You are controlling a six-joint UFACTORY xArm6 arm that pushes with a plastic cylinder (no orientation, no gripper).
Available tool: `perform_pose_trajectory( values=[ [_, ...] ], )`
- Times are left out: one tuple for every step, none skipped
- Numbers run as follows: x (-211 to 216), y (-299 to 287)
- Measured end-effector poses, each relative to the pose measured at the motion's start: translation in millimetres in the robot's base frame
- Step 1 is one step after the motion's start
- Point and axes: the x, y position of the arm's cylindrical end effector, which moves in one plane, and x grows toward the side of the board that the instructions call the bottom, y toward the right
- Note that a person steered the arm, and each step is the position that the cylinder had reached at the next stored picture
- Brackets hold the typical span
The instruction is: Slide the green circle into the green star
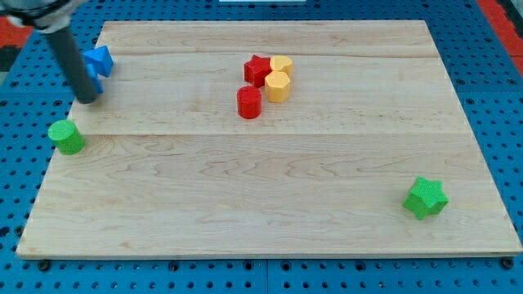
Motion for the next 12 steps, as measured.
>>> perform_pose_trajectory(
  values=[
    [7.7, -10.3],
    [28.1, 11.4],
    [54.4, 14.4],
    [61.6, -0.7],
    [73.5, -3.0],
    [106.5, 70.1],
    [113.7, 63.6],
    [119.6, 29.1],
    [141.1, 2.9],
    [167.2, 27.4],
    [150.9, 126.7],
    [145.6, 164.9]
  ],
)
